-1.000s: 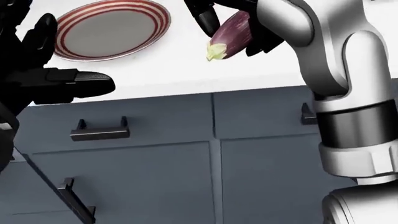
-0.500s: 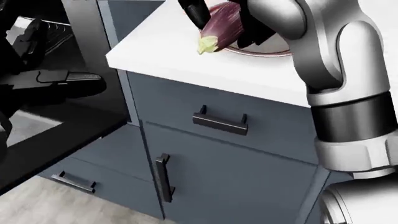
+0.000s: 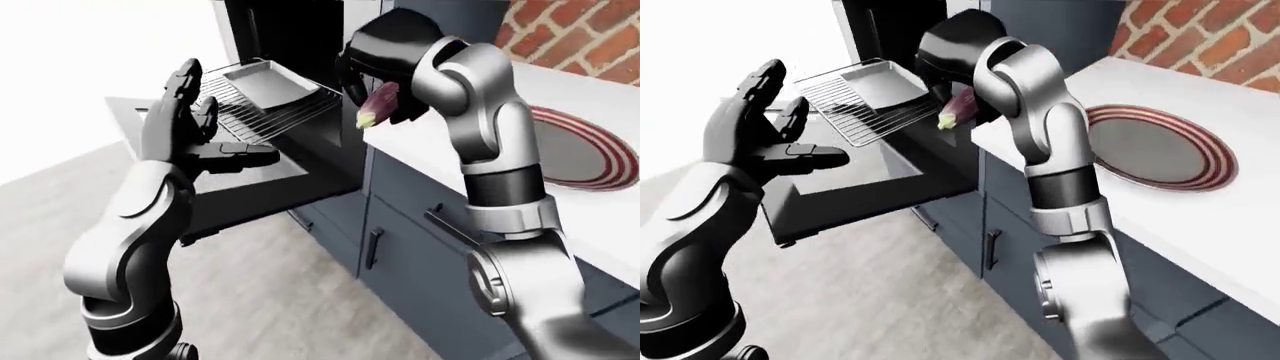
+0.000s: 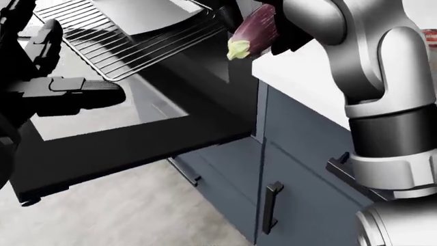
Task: Place the eggplant on the rack of the oven.
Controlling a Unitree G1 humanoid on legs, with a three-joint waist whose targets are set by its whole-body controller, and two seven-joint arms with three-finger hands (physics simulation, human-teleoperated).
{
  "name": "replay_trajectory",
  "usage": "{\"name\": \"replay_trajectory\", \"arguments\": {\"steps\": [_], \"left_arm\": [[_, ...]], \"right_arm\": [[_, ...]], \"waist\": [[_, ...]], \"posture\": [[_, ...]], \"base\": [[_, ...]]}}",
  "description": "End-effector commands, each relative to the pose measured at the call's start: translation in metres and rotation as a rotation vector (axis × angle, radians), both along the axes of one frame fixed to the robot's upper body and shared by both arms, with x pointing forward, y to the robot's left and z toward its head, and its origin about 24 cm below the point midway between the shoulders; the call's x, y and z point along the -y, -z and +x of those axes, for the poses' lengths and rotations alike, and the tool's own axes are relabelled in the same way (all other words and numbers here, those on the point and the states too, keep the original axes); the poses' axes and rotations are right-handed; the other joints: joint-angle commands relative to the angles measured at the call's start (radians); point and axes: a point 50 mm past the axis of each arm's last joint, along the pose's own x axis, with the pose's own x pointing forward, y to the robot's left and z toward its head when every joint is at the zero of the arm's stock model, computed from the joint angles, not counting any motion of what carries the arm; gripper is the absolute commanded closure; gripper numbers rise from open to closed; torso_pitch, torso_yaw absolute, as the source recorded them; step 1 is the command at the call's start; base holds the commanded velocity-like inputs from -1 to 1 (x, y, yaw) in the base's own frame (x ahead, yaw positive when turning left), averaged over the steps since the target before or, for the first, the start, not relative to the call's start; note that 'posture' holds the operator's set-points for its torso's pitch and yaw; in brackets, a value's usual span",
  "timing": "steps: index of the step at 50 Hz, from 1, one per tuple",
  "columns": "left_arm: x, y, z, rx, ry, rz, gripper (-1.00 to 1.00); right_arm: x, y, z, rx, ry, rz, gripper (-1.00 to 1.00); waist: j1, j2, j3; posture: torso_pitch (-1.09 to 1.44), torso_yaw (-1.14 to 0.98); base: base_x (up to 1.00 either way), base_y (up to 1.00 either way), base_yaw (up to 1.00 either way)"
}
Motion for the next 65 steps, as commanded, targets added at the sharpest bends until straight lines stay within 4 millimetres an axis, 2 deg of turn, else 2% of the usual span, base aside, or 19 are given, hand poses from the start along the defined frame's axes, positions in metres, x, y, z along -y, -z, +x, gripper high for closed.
{"name": "replay_trajectory", "arguments": {"steps": [1, 5, 7, 8, 11, 18, 21, 30, 35, 37, 38, 39, 43, 47, 50, 55, 56, 61, 65], "left_arm": [[-0.003, -0.016, -0.005, 0.089, -0.014, 0.002, -1.0], [-0.003, -0.016, -0.004, 0.089, -0.015, 0.001, -1.0], [-0.003, -0.016, -0.005, 0.09, -0.014, 0.001, -1.0], [-0.003, -0.016, -0.005, 0.09, -0.015, 0.001, -1.0], [-0.003, -0.017, -0.005, 0.09, -0.014, 0.001, -1.0], [-0.003, -0.016, -0.005, 0.089, -0.015, 0.001, -1.0], [-0.003, -0.016, -0.005, 0.089, -0.014, 0.001, -1.0], [-0.002, -0.016, -0.004, 0.089, -0.012, 0.002, -1.0], [-0.002, -0.016, -0.004, 0.089, -0.012, 0.002, -1.0], [-0.002, -0.016, -0.004, 0.089, -0.011, 0.003, -1.0], [-0.002, -0.015, -0.005, 0.089, -0.01, 0.004, -1.0], [-0.002, -0.015, -0.004, 0.088, -0.01, 0.003, -1.0], [-0.002, -0.016, -0.004, 0.089, -0.011, 0.003, -1.0], [-0.003, -0.016, -0.004, 0.089, -0.012, 0.002, -1.0], [-0.002, -0.016, -0.005, 0.089, -0.011, 0.003, -1.0], [-0.002, -0.016, -0.005, 0.089, -0.01, 0.002, -1.0], [-0.002, -0.017, -0.005, 0.089, -0.01, 0.002, -1.0], [-0.001, -0.017, -0.005, 0.09, -0.009, 0.003, -1.0], [-0.002, -0.017, -0.005, 0.091, -0.008, 0.003, -1.0]], "right_arm": [[-0.004, -0.021, -0.009, 0.091, -0.03, 0.025, 1.0], [-0.005, -0.023, -0.01, 0.093, -0.032, 0.023, 1.0], [-0.005, -0.024, -0.01, 0.093, -0.032, 0.023, 1.0], [-0.005, -0.024, -0.01, 0.094, -0.033, 0.023, 1.0], [-0.005, -0.024, -0.01, 0.093, -0.032, 0.022, 1.0], [-0.005, -0.022, -0.009, 0.089, -0.035, 0.022, 1.0], [-0.005, -0.021, -0.009, 0.088, -0.036, 0.024, 1.0], [-0.005, -0.021, -0.01, 0.09, -0.037, 0.028, 1.0], [-0.004, -0.021, -0.011, 0.089, -0.036, 0.03, 1.0], [-0.004, -0.022, -0.01, 0.099, -0.031, 0.033, 1.0], [-0.004, -0.021, -0.01, 0.098, -0.033, 0.03, 1.0], [-0.004, -0.021, -0.01, 0.099, -0.03, 0.027, 1.0], [-0.005, -0.021, -0.01, 0.098, -0.033, 0.018, 1.0], [-0.006, -0.023, -0.011, 0.1, -0.039, 0.018, 1.0], [-0.006, -0.023, -0.01, 0.105, -0.037, 0.022, 1.0], [-0.004, -0.028, -0.009, 0.112, -0.028, 0.026, 1.0], [-0.004, -0.028, -0.008, 0.115, -0.027, 0.026, 1.0], [-0.004, -0.031, -0.007, 0.121, -0.023, 0.031, 1.0], [-0.004, -0.031, -0.007, 0.125, -0.022, 0.032, 1.0]], "waist": [[0.006, -0.001, -0.025], [0.003, 0.071, -0.028], [0.002, 0.108, -0.055], [0.006, 0.096, -0.037], [0.024, 0.068, -0.047], [0.004, -0.002, -0.024], [-0.002, -0.084, -0.044], [0.007, -0.013, -0.03], [0.0, 0.067, -0.031], [-0.009, 0.122, -0.071], [-0.023, 0.096, -0.03], [-0.014, 0.075, -0.02], [-0.018, 0.027, -0.029], [-0.018, 0.017, -0.009], [-0.004, -0.033, -0.026], [-0.012, 0.003, -0.031], [-0.013, 0.004, -0.054], [-0.025, 0.065, -0.046], [-0.026, 0.058, -0.06]], "posture": [[0.0, 0.0], [0.0, 0.0], [0.0, 0.0], [0.0, 0.0], [0.0, 0.0], [0.0, 0.0], [0.0, 0.0], [0.0, 0.0], [0.0, 0.0], [0.0, 0.0], [0.0, 0.0], [0.0, 0.0], [0.0, 0.0], [0.0, 0.0], [0.0, 0.0], [0.0, 0.0], [0.0, 0.0], [0.0, 0.0], [0.0, 0.0]], "base": [[0.0, 0.0, 1.0], [0.0, 0.0, 1.0], [0.0, 0.0, 1.0], [0.0, 0.0, 1.0], [0.0, 0.0, 1.0], [0.0, 0.0, 1.0], [0.0, 0.0, 1.0], [0.0, 0.0, 0.95], [0.0, 0.0, 0.85], [0.0, 0.0, 0.74], [0.0, 0.51, 0.0], [0.0, 0.48, 0.0], [0.0, 0.23, 0.0], [0.0, 0.0, 0.0], [0.0, 0.0, 0.0], [0.0, 0.0, 0.0], [0.0, -0.09, 0.0], [0.0, -0.4, 0.0], [0.0, -0.43, 0.0]]}}
